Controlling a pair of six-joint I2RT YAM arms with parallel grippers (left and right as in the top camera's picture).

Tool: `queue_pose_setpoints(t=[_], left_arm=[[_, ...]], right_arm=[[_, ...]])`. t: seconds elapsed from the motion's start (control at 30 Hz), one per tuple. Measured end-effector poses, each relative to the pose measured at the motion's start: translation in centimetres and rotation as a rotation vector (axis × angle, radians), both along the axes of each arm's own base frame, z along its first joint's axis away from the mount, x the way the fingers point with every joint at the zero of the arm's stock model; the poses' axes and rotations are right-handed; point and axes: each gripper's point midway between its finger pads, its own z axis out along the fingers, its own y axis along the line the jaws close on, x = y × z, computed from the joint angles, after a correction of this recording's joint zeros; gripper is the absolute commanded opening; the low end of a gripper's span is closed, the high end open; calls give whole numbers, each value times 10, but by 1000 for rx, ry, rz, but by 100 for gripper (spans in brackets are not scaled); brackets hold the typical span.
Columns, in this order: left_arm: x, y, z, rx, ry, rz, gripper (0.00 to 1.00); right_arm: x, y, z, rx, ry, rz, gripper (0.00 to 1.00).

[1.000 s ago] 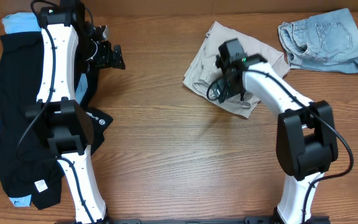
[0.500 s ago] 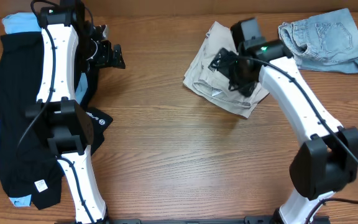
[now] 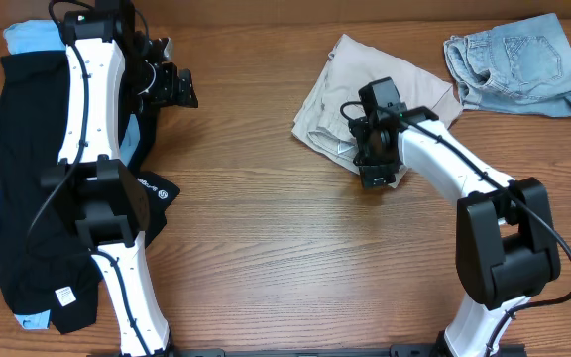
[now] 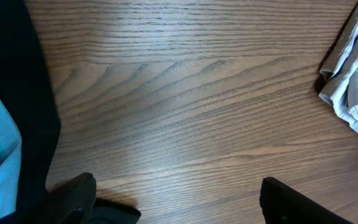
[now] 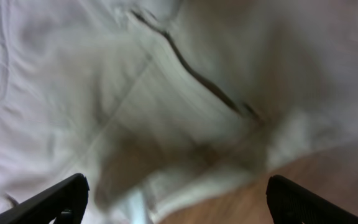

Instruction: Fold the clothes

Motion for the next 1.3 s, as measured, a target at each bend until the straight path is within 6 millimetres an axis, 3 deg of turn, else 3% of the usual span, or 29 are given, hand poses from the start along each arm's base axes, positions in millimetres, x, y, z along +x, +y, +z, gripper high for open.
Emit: queue_pose_setpoints(t=[0.2, 0.4, 0.57, 0.77, 0.9, 1.1, 1.3], left_arm=[[-1, 0, -1, 0, 4, 0, 86], [-2, 0, -4, -1, 13, 0, 86], [-2, 0, -4, -1, 13, 0, 86], [-3, 0, -4, -1, 16, 0, 86], [-4, 0, -4, -2, 19, 0, 86], [-4, 0, -4, -2, 21, 0, 86], [-4, 0, -5, -1, 22, 0, 86]], right_arm=[[5, -4, -13, 5, -50, -56, 93], [9, -7, -13, -9, -83, -84, 85], [14, -15, -13, -57, -118, -104, 57], [20, -22, -16, -115, -151, -73, 42], [37, -26, -12, -163, -221, 72, 30], [45, -37, -11, -160, -246, 349, 30], [15, -72, -23, -72, -119, 513, 42]])
